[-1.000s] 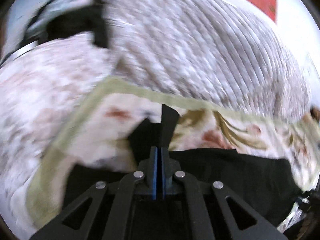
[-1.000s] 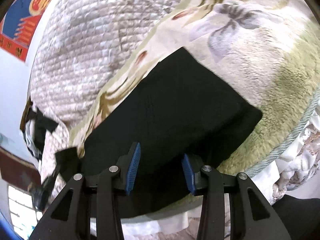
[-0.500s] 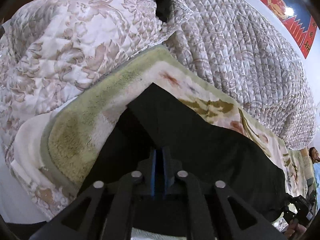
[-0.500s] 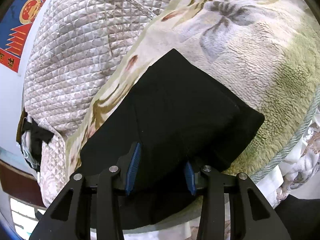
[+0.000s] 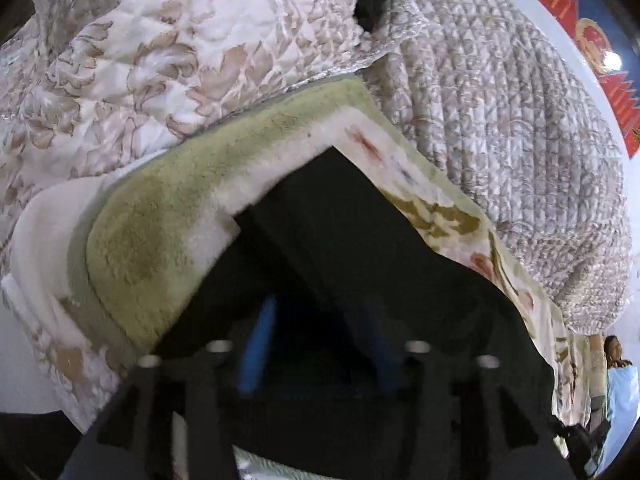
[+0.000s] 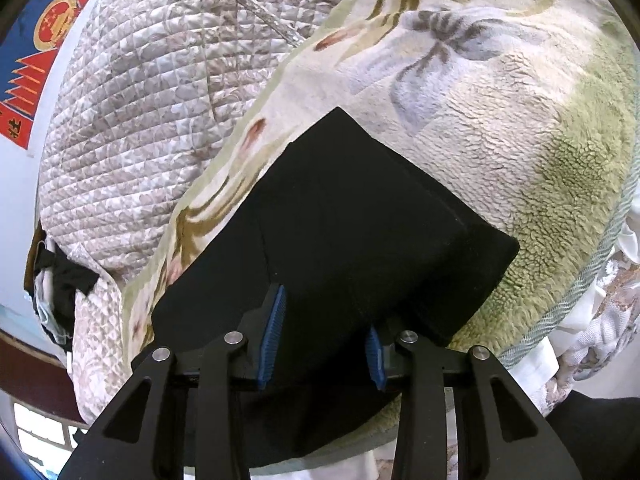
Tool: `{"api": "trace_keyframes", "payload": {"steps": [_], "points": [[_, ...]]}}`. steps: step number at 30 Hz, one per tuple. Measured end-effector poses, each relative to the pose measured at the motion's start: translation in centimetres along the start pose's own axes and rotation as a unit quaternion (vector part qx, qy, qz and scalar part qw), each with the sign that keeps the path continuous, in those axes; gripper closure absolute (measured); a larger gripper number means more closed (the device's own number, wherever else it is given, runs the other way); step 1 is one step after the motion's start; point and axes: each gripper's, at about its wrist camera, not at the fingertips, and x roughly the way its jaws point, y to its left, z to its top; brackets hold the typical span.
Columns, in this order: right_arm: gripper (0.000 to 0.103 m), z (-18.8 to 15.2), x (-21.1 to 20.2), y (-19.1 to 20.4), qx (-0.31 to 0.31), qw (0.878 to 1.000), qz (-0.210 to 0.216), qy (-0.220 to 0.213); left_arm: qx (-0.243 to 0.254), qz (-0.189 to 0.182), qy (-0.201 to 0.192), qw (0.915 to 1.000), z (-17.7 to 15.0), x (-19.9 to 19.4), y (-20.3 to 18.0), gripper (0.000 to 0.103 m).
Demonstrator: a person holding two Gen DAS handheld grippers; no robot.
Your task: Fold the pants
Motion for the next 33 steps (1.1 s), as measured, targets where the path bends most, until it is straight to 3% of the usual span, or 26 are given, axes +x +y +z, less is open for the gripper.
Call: {"api": "trace_keyframes", "payload": {"steps": [4,5,7,8,10,12,20,23,24,26,28,33], "points": [[0.066,0.1,0.1,-0.1,-0.001,1.0,-0.004,-0.001,0.003,0.007,-0.008,0.9999,1.1,0.5,-0.2,0.056],[0.068,0.1,0.1,0.0,-0.002,1.0,-0.006,-0.002,0.005,0.012,-0.014,0.9998,1.5,0.6,-0.3,0.063],[0.078,0.1,0.1,0.1,-0.004,1.0,-0.016,-0.003,0.008,0.023,-0.007,0.9997,2.1,1.3,-0.4,0.096],[0.08,0.1,0.1,0.0,-0.003,1.0,-0.02,-0.004,0.006,0.024,0.001,0.9997,2.4,1.8,-0.4,0.098],[0.091,0.3,0.1,-0.2,-0.001,1.0,-0.025,-0.006,0.014,0.027,-0.001,0.9995,2.5,1.8,-0.7,0.099],[0.094,0.4,-0.3,-0.1,-0.003,1.0,-0.019,-0.008,0.024,0.02,-0.017,0.9994,2.6,0.5,-1.2,0.099],[0.097,1.0,-4.3,2.0,-0.023,0.999,0.026,-0.04,0.051,-0.021,-0.071,0.9959,2.5,-6.7,-3.2,0.099],[0.097,1.2,-4.5,1.4,-0.035,0.999,-0.011,-0.032,0.065,-0.009,-0.058,0.9961,1.6,-6.4,-2.5,0.099],[0.097,1.3,-3.6,0.6,-0.029,0.999,-0.029,-0.013,0.063,-0.002,-0.037,0.9973,1.1,-5.3,-2.0,0.099],[0.097,1.2,-2.4,-1.0,0.005,0.999,-0.035,0.011,0.048,0.014,0.0,0.9987,0.2,-3.4,-1.0,0.099],[0.097,0.7,-2.5,-1.2,0.014,0.999,-0.03,0.006,0.03,0.022,0.017,0.9991,-0.3,-2.6,0.1,0.099],[0.097,0.5,-3.2,-0.7,0.004,0.999,-0.034,0.002,0.04,0.025,0.001,0.9989,-0.4,-3.6,0.1,0.099]]}}
